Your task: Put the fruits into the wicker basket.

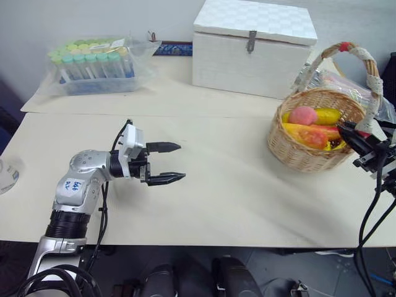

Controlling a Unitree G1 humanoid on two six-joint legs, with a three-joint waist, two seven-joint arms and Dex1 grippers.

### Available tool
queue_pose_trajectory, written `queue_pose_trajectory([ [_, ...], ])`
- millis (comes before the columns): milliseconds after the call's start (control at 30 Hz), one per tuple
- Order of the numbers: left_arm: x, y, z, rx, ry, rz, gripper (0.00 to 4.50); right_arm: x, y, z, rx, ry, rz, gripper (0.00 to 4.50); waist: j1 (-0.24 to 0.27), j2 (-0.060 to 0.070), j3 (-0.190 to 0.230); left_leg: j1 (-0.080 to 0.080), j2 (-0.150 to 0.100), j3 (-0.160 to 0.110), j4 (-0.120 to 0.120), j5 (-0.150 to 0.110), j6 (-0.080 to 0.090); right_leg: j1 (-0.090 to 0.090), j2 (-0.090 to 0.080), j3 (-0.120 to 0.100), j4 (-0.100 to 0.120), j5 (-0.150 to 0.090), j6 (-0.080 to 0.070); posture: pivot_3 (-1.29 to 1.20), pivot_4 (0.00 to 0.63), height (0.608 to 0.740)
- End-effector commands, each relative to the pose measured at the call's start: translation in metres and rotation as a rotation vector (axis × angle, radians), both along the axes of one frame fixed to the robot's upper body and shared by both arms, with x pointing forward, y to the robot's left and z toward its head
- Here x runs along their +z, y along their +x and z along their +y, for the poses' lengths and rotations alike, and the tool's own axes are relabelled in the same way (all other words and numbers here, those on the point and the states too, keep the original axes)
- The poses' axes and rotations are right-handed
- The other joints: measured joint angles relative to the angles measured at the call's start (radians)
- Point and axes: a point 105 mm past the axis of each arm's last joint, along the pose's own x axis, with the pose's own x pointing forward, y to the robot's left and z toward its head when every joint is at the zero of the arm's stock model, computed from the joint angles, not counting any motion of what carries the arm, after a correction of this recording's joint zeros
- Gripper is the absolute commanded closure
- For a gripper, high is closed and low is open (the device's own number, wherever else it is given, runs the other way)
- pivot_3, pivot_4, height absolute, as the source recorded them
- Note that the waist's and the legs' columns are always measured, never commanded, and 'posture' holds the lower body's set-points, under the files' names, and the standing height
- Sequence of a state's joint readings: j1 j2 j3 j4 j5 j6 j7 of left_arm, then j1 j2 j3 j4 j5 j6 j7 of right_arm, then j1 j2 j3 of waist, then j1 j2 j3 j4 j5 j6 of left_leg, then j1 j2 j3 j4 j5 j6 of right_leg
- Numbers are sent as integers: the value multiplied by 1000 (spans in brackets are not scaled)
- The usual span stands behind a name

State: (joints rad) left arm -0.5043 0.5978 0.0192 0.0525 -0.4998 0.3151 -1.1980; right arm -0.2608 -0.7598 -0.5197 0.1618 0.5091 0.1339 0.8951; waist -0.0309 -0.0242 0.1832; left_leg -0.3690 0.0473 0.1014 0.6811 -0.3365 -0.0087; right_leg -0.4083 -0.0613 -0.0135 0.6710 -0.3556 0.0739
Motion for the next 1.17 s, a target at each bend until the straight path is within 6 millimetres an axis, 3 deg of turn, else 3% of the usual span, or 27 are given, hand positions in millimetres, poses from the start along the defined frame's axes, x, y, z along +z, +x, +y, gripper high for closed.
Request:
queue_pose_trajectory([
  [33,6,-3,4,4,16,-44,0,0,6,-16,-11,-32,4,3963,0,0,0,0,0,0,0,0,0,0,0,0,0,0,0,0,150,740],
  [200,8,-6,12,36,8,-54,0,1,2,-33,-38,-57,23,2449,2,0,0,0,0,0,0,0,0,0,0,0,0,0,0,0,150,740],
  [433,-6,-11,27,125,57,-49,0,9,-47,-57,-82,-180,82,90,13,1,0,-1,0,-1,0,0,0,1,-1,-1,-1,0,0,0,150,740],
  [533,-16,-15,45,182,95,-34,0,17,-66,-64,-101,-256,93,37,11,1,0,0,0,-1,0,0,0,1,-1,0,-2,0,0,0,150,740],
  [600,-30,-22,61,210,163,-36,0,14,-77,-51,-52,-343,82,37,2,1,0,1,0,-1,-2,0,0,1,0,0,-2,0,0,0,150,740],
  [667,-39,-26,72,235,208,-36,0,12,-81,-32,-11,-317,37,37,-5,0,0,3,2,0,-4,0,-1,2,1,1,-4,0,0,0,150,740],
  [800,-45,-23,79,324,175,-37,0,-36,-87,42,291,-398,97,37,1,0,0,18,1,-1,-15,0,-2,17,1,1,-11,0,0,0,150,740],
  [933,-60,-30,76,312,285,-115,0,-56,-68,103,508,-383,36,37,-3,0,0,18,0,0,-15,0,-2,17,0,1,-11,0,0,0,150,740],
  [1167,-56,-31,75,369,246,-177,0,-74,-44,130,591,-392,0,37,12,1,0,16,0,-3,-15,0,-1,15,-1,-2,-11,0,0,0,150,740],
])
